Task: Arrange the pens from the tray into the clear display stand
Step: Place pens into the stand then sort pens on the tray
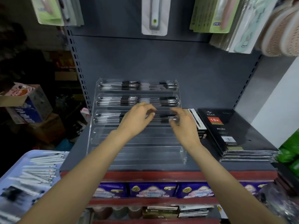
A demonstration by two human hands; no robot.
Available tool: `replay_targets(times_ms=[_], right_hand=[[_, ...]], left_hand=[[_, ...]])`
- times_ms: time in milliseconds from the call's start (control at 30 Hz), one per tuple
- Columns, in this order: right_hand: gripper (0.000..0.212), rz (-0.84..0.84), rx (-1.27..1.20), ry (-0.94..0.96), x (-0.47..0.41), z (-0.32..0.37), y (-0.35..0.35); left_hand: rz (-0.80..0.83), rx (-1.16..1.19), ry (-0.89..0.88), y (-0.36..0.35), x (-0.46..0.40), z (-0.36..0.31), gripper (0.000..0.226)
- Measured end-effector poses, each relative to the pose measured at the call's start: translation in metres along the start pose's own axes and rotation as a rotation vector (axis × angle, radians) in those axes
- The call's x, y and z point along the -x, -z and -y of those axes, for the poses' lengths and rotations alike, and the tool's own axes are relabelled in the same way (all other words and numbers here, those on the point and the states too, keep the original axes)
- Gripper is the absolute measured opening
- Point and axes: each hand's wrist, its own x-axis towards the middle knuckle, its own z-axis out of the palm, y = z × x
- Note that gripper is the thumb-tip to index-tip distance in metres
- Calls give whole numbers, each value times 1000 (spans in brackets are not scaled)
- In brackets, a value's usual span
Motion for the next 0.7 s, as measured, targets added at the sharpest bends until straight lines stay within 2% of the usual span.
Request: replay_targets(times_ms=[133,267,533,700], right_hand=[[28,115,-90,39,22,55,-33],[25,243,-132,56,59,114,-94],[24,468,-180,-30,167,213,-264],[33,732,-61,-118,221,245,-343]], left_hand=[[-120,10,49,35,54,29,20],[-150,-6,127,76,131,89,18],[21,15,440,148,301,240,16],[137,-6,555,172,394,305,21]])
